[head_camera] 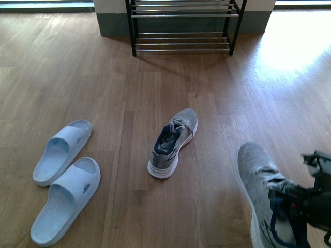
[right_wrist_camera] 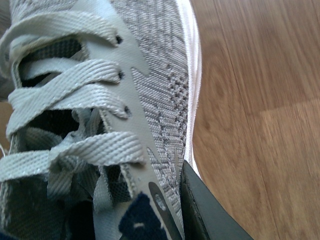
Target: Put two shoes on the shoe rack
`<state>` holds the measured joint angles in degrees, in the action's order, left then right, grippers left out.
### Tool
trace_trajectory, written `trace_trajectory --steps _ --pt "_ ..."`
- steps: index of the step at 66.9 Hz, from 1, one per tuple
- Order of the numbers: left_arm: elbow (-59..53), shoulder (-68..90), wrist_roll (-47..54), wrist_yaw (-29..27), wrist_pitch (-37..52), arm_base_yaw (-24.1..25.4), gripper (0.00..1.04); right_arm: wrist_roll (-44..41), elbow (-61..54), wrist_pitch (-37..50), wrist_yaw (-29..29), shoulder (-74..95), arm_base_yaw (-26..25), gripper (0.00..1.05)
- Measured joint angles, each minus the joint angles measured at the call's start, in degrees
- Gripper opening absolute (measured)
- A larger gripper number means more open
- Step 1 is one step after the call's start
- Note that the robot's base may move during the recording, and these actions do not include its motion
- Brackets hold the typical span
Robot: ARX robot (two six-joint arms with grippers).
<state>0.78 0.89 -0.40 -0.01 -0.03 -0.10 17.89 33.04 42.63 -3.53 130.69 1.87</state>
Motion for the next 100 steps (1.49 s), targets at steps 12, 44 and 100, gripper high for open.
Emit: trace_trajectory --steps 12,44,100 --pt "0.0 0.0 0.0 0.0 0.0 0.0 0.95 0.0 -8.8 -9.8 -6.1 -27.3 -0.4 0.01" --pt "0.0 0.0 0.0 0.0 0.0 0.0 0.95 -3.8 -16.7 -41.5 -22.3 -87.3 -9.4 0.01" --pt "0.0 0.0 0.0 0.0 0.0 0.0 0.95 -4.0 -17.0 -41.7 -22.4 -87.2 -9.4 0.01"
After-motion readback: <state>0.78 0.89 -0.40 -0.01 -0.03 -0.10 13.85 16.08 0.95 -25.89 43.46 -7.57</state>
